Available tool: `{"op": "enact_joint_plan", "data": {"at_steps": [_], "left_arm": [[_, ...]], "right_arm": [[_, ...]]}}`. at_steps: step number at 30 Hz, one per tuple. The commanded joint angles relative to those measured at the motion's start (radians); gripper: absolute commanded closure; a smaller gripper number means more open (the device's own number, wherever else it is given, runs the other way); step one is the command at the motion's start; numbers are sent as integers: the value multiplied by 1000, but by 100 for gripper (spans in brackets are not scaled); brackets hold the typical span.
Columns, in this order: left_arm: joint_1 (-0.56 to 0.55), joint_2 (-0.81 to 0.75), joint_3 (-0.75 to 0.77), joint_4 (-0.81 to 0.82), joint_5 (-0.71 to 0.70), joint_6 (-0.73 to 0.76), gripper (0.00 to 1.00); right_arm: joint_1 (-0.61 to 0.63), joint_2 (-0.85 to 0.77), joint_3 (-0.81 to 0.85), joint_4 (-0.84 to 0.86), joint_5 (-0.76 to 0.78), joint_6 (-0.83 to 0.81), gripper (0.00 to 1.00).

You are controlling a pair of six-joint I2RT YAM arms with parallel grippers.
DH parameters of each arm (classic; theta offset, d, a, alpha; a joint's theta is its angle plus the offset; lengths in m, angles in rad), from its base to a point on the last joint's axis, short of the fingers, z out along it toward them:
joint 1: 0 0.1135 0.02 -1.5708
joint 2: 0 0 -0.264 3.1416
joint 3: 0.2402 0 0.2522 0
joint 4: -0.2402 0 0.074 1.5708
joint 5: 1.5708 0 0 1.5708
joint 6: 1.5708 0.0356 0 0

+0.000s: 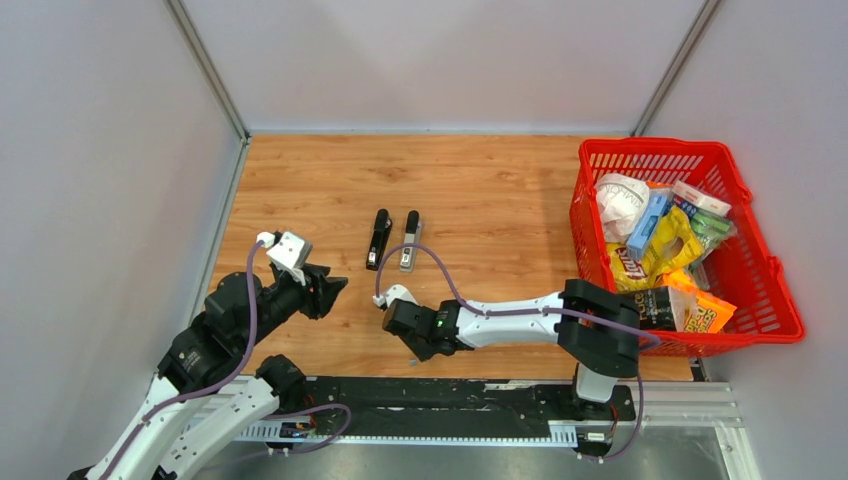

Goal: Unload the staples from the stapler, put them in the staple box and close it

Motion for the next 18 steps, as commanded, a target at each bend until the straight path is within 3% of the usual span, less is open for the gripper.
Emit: {"op": "enact_joint_plan", "data": {"at_steps": [1,18], "left_arm": [[-1,4,-4,15,2,22,48],[-1,10,-4,13,-7,21,48]], "right_arm": [[8,-27,-7,30,37,22,85],[-31,-298,-131,-114,187,117,87]]}}
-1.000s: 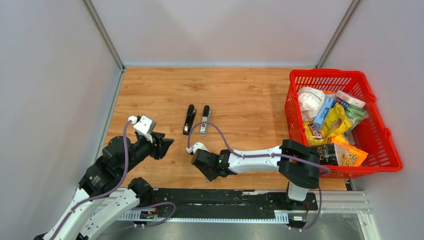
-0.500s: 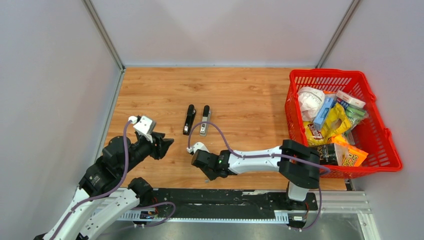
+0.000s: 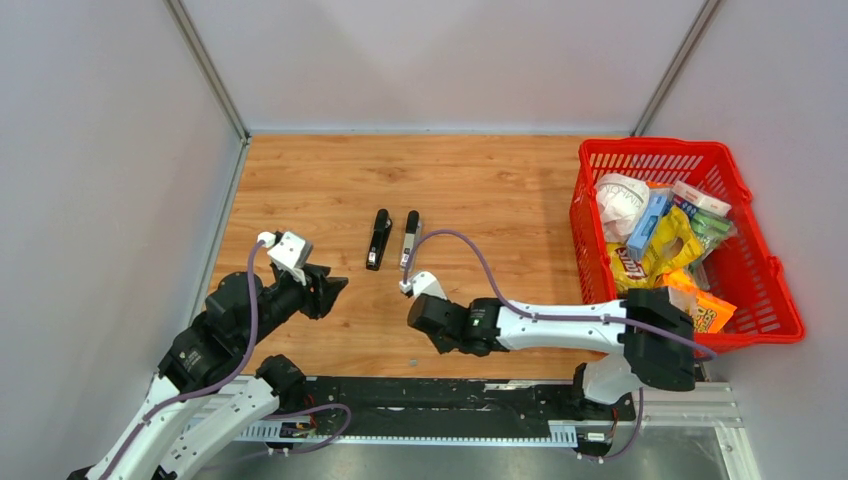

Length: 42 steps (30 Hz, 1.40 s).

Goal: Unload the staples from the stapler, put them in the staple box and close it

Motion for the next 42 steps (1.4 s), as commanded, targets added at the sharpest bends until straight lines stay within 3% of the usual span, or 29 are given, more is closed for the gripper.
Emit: {"op": "enact_joint_plan", "data": {"at_steps": [1,18,31,42], "left_arm": [[-1,8,-2,13,-7,20,48],[-1,9,-2,13,-5,20,48],[-1,5,-5,16,18,20,48],[-1,15,-5,19,33,26,48]], "right_arm": [[-40,-91,-54,-82,87,82,87],[-368,-384,-244,-297,92,245,87],[-422,-349,-281,-352,135,386,86],[-453,-321,-312,-282,115,386,86]]}}
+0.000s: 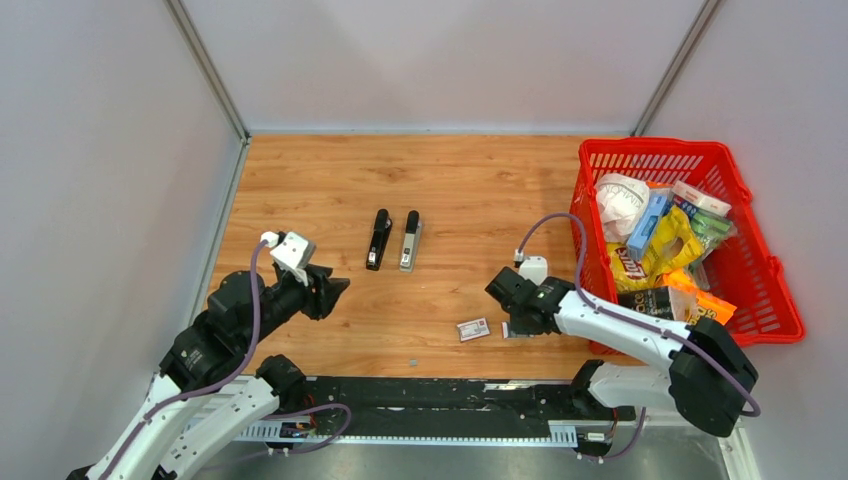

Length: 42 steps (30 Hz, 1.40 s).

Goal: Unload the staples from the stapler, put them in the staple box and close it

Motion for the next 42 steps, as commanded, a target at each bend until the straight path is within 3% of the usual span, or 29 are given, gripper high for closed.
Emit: {"op": "enact_joint_plan", "data": {"at_steps": [1,21,42], "left_arm": [[-1,9,-4,18,11,21,48],[-1,9,-4,16,5,19,48],[-1,12,-4,16,11,19,48]], "right_arm": [[-8,22,-5,53,19,23,86],[-14,77,-16,131,-3,16,84],[-16,94,-8,145,2,12,75]]}}
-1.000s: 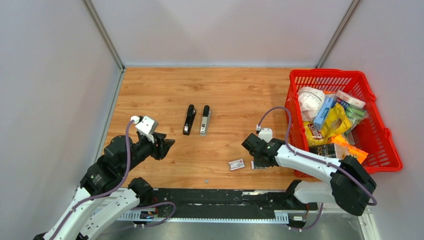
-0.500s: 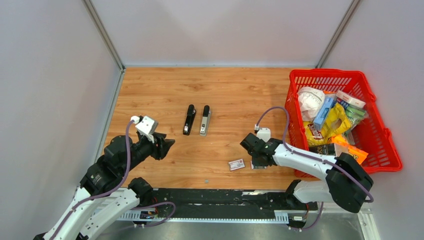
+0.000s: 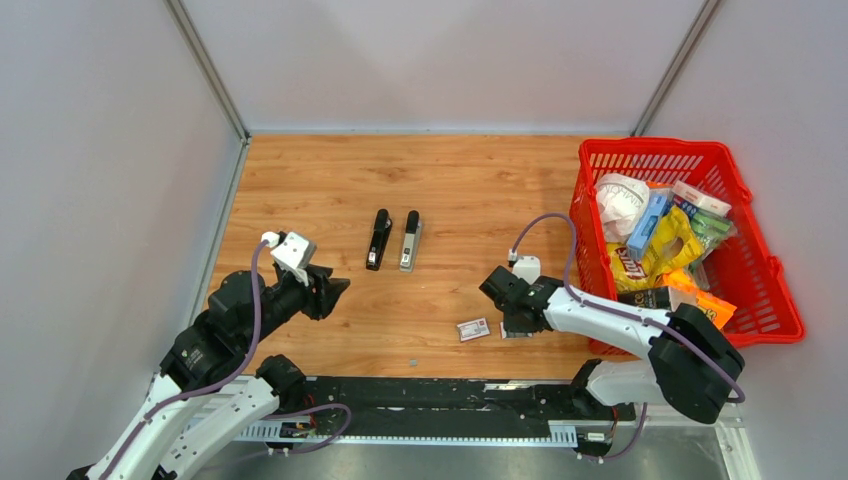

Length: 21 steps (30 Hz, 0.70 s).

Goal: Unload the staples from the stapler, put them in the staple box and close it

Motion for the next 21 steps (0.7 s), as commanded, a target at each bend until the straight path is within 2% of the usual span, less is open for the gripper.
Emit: {"op": "enact_joint_plan", "data": {"at_steps": [1,10,16,21], "left_arm": [[-1,11,0,19,11,16,48],[-1,11,0,16,13,16,48],[-1,7,0,16,8,19,48],[-1,7,0,18,3,16,48]], "right_arm": [[-6,-2,7,30,17,13,75],[-6,-79,62,-45,51,0,72],[11,-133,91,-56,17,-18,72],[121,-139,125,-7,-11,-17,68]]}}
